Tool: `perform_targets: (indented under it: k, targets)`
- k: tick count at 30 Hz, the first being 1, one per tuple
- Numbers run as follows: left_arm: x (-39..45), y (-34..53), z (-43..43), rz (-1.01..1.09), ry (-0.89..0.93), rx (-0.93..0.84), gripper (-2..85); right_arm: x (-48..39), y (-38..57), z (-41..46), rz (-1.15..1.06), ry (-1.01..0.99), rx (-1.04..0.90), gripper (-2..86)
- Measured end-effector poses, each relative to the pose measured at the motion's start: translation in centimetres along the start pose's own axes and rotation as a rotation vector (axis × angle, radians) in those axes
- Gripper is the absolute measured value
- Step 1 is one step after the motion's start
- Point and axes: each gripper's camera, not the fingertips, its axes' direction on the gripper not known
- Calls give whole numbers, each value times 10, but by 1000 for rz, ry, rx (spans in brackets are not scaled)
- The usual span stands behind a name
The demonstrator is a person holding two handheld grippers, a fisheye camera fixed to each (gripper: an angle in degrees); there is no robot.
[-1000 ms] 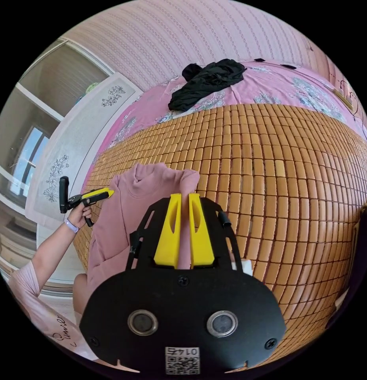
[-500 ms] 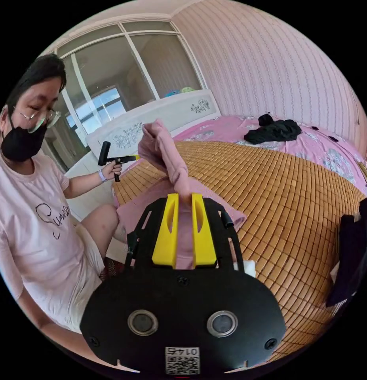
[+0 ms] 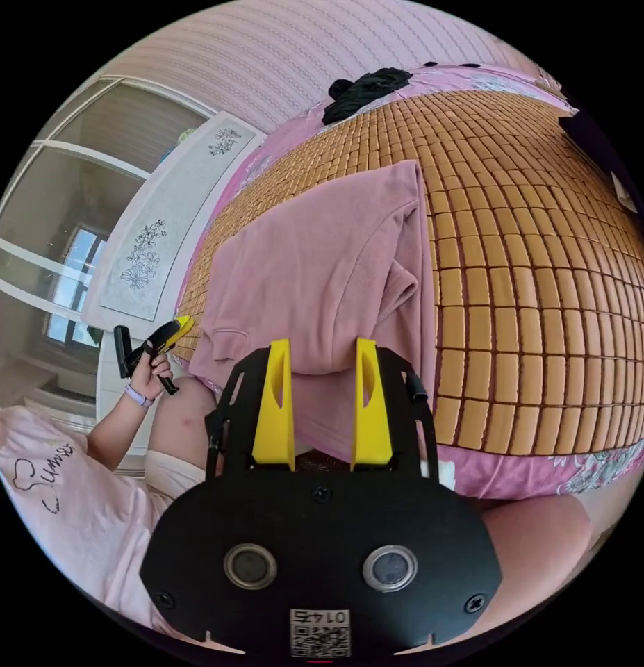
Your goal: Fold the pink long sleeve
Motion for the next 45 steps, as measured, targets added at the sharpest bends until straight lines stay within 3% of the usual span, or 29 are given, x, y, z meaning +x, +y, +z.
perform_targets:
  k: [2,4,12,20,23,27,31,34,38,40,45]
  targets:
    - [2,-11,38,-35,53,-169,91,1,-5,0,-10,58,1,62]
    - [8,-16,50,3,-12,-235,64,6,-9,-11,-49,-41,34,31]
    - [39,-4,1,125,151,-172,41,45,-5,-47,19,-294,79,9]
    - [29,55,34,38,-7,-348,57,67,2,46,121,-90,-175,4]
    - [39,69,8,88,-54,-232,41,50,4,46,13,25,-125,0]
    - [85,84,12,292,-129,-182,-1,-12,-18,69,-323,203,3,-2]
    - [170,110,83,543,-60,-247,-9,-89,-67,150,-674,253,-95,-4]
    - [232,144,136,777,-155,-295,-10,-131,-99,204,-840,356,-174,-5]
    - [266,206,187,1093,-458,-262,-10,-154,-129,289,-902,467,-411,-5]
    - [269,222,191,1129,-501,-234,-10,-145,-129,358,-873,541,-578,-4]
    - [263,235,198,1049,-461,-204,-10,-148,-136,380,-845,511,-545,-5]
